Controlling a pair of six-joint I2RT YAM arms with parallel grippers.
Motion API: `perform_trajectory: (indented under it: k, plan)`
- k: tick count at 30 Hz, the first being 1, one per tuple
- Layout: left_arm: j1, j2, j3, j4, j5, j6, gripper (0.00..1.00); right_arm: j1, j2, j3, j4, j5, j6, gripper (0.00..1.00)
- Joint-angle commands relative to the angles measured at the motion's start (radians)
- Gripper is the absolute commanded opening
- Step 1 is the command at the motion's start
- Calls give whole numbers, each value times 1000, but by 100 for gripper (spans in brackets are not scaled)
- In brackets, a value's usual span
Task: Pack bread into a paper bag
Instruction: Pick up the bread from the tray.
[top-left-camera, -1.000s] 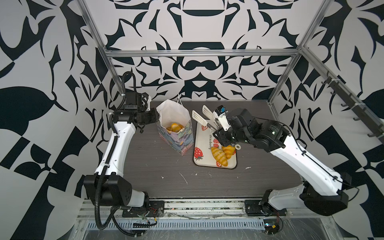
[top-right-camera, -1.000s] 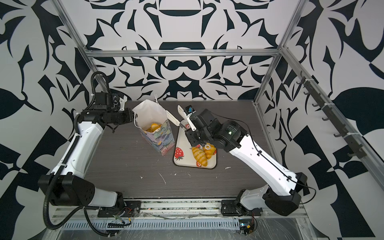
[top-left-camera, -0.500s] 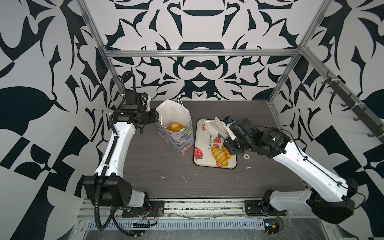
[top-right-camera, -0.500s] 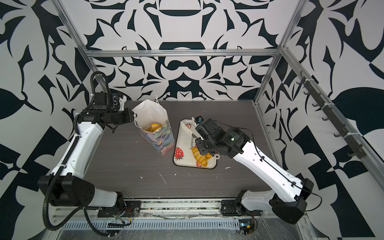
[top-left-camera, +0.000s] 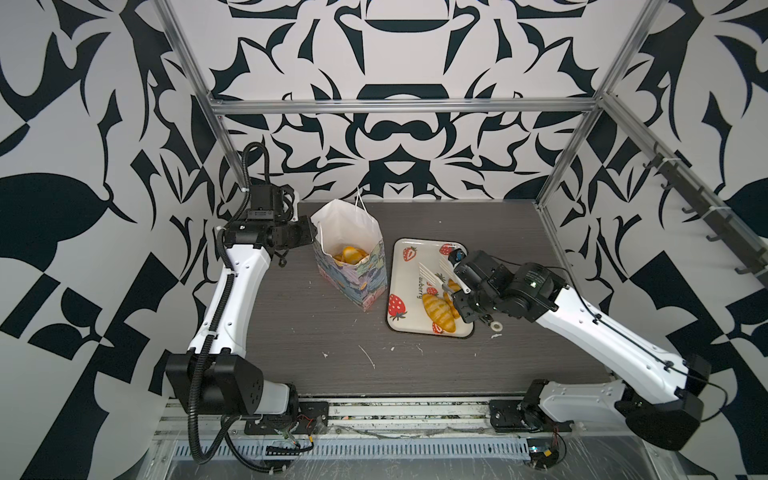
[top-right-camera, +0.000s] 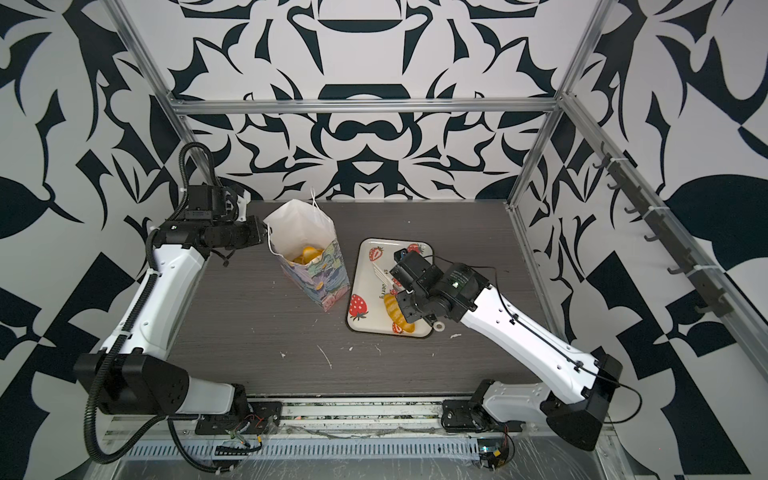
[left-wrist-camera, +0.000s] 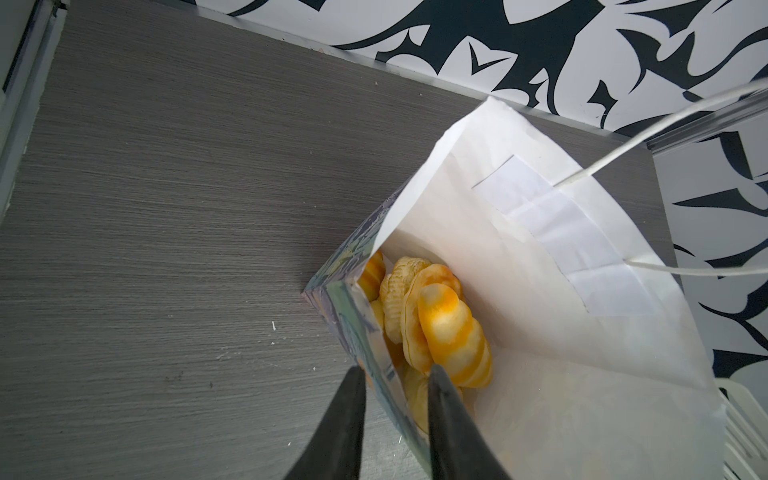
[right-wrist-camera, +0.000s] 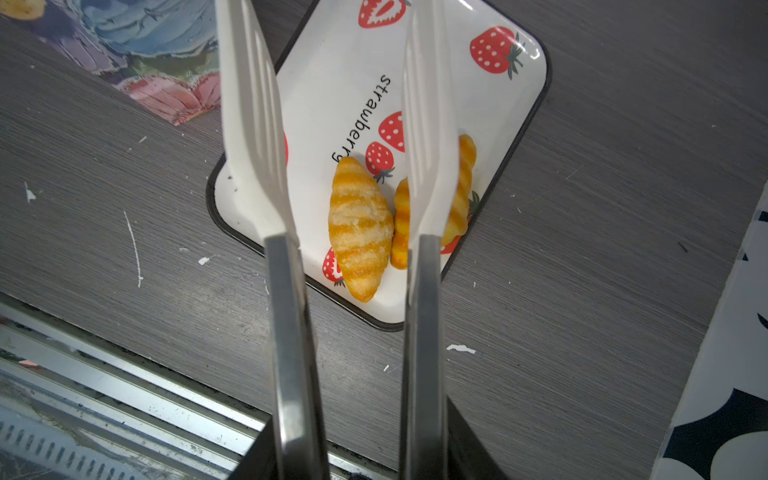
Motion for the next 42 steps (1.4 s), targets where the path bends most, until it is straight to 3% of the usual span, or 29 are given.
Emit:
perform_trajectory:
  k: [1,42]
  plan:
    - [-2,-19,-14,-24,-3,-9,31,-3,-32,-17,3,29,25,48]
    - [-2,-17,-38,3,6,-9,36,6,127,-166,-31,-9,59,49]
